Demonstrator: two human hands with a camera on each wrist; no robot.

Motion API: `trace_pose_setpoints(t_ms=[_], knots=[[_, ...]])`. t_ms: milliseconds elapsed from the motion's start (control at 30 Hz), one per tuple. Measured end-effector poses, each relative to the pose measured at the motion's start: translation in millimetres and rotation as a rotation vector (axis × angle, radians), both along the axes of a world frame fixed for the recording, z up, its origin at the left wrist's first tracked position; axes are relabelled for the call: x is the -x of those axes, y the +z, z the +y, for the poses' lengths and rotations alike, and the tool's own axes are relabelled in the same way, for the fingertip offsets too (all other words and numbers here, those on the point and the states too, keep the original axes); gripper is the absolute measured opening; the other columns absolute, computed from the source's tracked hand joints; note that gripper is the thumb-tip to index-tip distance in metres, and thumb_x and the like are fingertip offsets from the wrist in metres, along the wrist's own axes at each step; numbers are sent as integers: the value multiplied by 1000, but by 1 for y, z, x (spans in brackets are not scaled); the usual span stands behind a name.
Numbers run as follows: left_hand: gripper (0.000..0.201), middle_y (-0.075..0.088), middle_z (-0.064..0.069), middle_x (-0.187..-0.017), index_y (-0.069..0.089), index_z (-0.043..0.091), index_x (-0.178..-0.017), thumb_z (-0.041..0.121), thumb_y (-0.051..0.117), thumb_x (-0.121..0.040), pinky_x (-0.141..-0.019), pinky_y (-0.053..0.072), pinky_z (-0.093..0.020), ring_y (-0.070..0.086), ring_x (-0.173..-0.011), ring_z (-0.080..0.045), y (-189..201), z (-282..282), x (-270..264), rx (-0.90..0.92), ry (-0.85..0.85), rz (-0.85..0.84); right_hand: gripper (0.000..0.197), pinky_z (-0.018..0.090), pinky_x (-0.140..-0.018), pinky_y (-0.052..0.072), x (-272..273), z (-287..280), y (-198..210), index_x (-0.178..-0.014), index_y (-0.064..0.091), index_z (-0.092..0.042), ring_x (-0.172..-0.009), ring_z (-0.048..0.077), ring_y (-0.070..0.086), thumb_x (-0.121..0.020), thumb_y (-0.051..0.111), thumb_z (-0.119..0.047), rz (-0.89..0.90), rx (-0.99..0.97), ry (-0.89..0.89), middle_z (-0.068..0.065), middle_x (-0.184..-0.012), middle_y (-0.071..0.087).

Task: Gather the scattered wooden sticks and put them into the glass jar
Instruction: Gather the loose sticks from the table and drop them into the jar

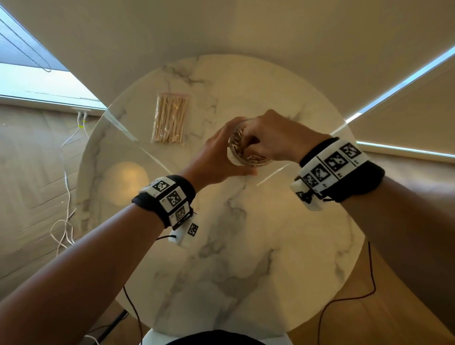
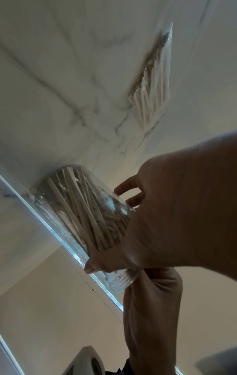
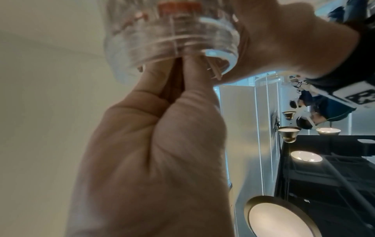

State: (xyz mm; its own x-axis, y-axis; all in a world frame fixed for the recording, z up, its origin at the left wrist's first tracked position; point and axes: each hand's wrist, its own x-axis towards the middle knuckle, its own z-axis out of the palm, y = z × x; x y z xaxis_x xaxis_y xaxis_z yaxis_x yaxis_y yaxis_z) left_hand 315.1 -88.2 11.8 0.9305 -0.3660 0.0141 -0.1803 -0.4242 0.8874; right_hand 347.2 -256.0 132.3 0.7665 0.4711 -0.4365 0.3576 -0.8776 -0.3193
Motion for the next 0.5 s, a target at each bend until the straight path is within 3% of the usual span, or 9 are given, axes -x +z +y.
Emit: trace_pose_setpoints(t_ms=[133, 300, 500], knots=[[117, 59, 0, -143, 34, 22, -155, 48, 98, -60, -95, 57, -36, 62, -122, -15, -1, -1, 0, -12, -7, -15, 20, 40, -81, 59, -2, -13, 12, -104, 78, -16, -88, 21, 69, -85, 76, -14, -46, -2, -95, 4, -101, 74], [119, 56, 0, -146, 32, 25, -155, 54, 96, -59, -98, 57, -45, 62, -124, -17, -3, -1, 1, -19, -2, -17, 41, 34, -74, 51, 11, -4, 6, -125, 67, -10, -95, 32, 67, -85, 76, -11, -127, 72, -133, 16, -115, 65], [117, 53, -4, -149, 33, 23, -156, 47, 98, -61, -100, 58, -42, 61, -127, -14, -1, -1, 2, -6, -1, -9, 27, 32, -65, 47, 14, -6, 11, -114, 67, -5, -79, 28, 60, -88, 71, -11, -216, 93, -274, 16, -103, 62]])
